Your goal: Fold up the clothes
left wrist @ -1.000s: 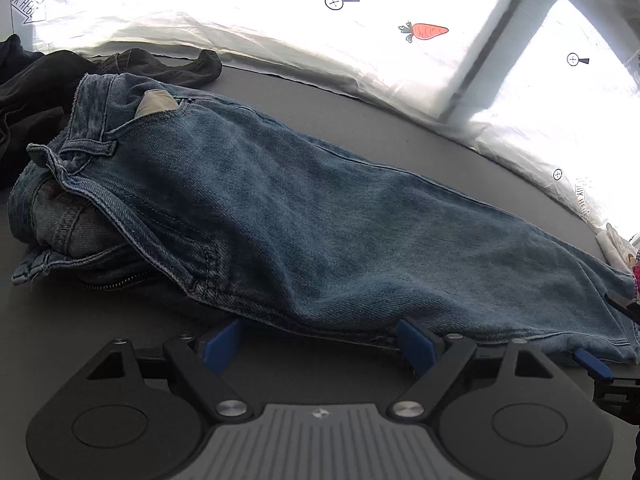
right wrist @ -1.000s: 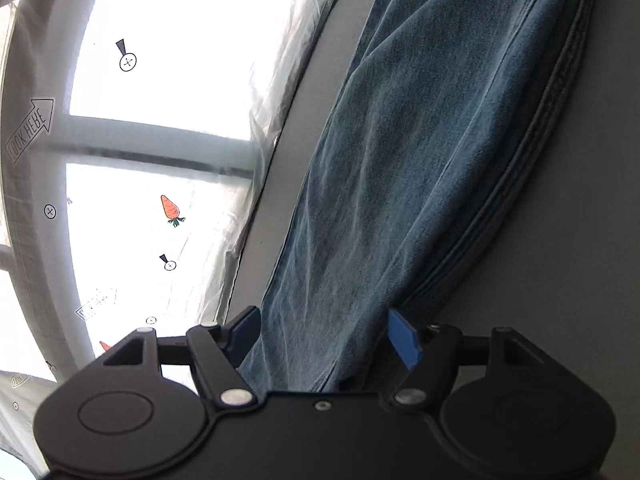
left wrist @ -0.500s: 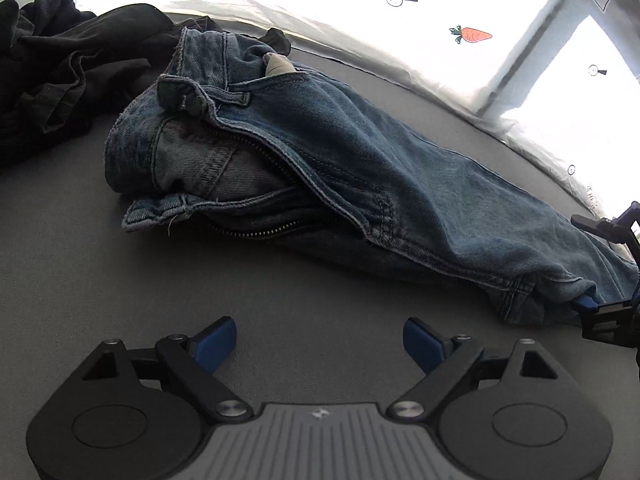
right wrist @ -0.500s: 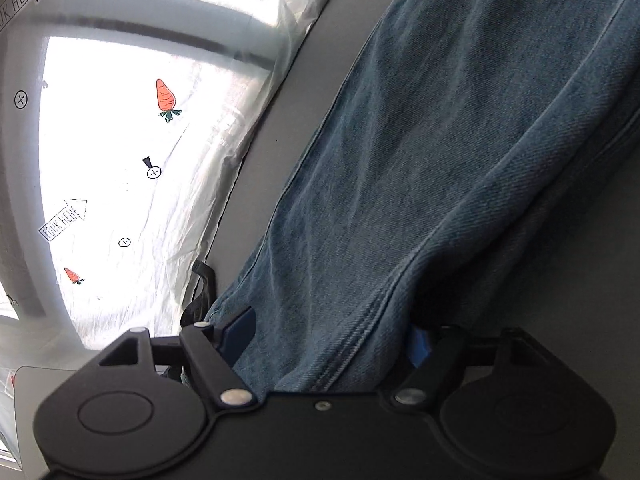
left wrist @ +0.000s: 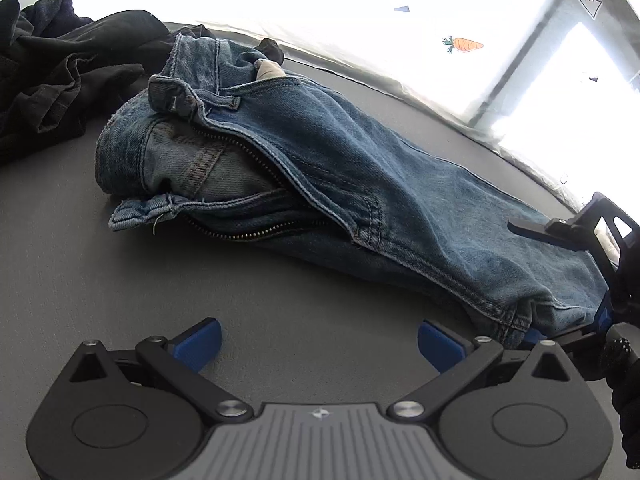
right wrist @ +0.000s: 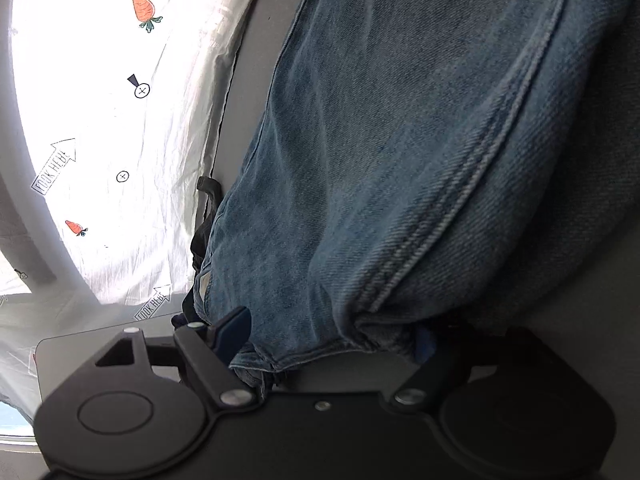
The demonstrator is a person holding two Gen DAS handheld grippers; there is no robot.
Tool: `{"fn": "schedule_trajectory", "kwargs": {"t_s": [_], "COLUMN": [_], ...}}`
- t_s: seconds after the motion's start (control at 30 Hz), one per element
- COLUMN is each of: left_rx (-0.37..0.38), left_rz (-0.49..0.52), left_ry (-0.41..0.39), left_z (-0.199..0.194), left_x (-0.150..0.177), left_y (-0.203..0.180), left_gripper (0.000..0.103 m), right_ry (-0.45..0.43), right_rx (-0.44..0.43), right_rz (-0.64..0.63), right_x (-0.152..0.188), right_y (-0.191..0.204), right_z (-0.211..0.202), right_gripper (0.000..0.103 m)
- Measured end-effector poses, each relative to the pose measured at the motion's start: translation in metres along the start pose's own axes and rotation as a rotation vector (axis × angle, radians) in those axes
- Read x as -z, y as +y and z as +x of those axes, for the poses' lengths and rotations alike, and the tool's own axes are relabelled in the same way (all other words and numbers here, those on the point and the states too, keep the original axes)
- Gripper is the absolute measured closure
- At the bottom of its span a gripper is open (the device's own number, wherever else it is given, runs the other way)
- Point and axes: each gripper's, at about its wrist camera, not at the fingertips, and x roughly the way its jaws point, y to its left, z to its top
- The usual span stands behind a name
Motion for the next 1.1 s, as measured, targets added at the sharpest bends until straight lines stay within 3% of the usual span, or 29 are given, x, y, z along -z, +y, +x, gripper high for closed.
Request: {"fn": "schedule_trajectory", "kwargs": {"t_s": [0.1, 0.23, 0.27, 0.33, 0.43, 0.57, 0.67, 0.77, 0.9, 0.93, 1.1], "left_rx": [0.011, 0.006, 0.004, -0.001, -0.023, -0.092, -0.146, -0.186, -0.160, -0.145, -0.027], "left_rz": [-0.014, -0.010, -0.003, 0.010, 0.051, 0.162, 0.259, 0.294, 0.221, 0.192, -0.110], "left_ry": [-0.011, -0.020, -0.022, -0.028, -0.038, -0.035, -0.022, -0.019, -0.027, -0.030, -0.075], "left_z": [-0.001, 0.000, -0.001, -0.002, -0.002, 0.003, 0.008, 0.012, 0.008, 0.006, -0.007], "left_x": [0.002, 0.004, 0.005, 0.008, 0.012, 0.020, 0.025, 0.029, 0.025, 0.023, 0.013], "left_y": [0.002, -0.002, -0.002, -0.004, -0.009, -0.024, -0.036, -0.044, -0.036, -0.032, 0.001], "left_gripper": [0.000, 0.000, 0.000, 0.000, 0.000, 0.000, 0.000, 0.000, 0.000, 0.000, 0.000], "right_ry": [-0.011, -0.028, -0.022, -0.035, -0.110, -0.205, -0.256, -0.259, -0.227, -0.216, -0.247], "right_rx": [-0.050, -0.038, -0.032, -0.032, -0.069, -0.084, -0.086, 0.037, 0.266, 0.300, 0.288], "right_rz": [0.095, 0.142, 0.121, 0.043, -0.092, -0.230, -0.266, -0.334, -0.424, -0.433, -0.585], "right_x": [0.005, 0.004, 0.005, 0.002, -0.002, -0.011, -0.027, -0.038, -0.035, -0.033, -0.008], "right_y": [-0.020, -0.015, -0.009, 0.003, 0.024, 0.051, 0.055, 0.052, 0.014, 0.006, -0.010], "right_z": [-0.009, -0.019, -0.020, -0.028, -0.046, -0.060, -0.064, -0.058, -0.047, -0.044, -0.053], "right_gripper": [0.035, 0.036, 0.036, 0.050, 0.064, 0.066, 0.065, 0.065, 0.065, 0.070, 0.070]}}
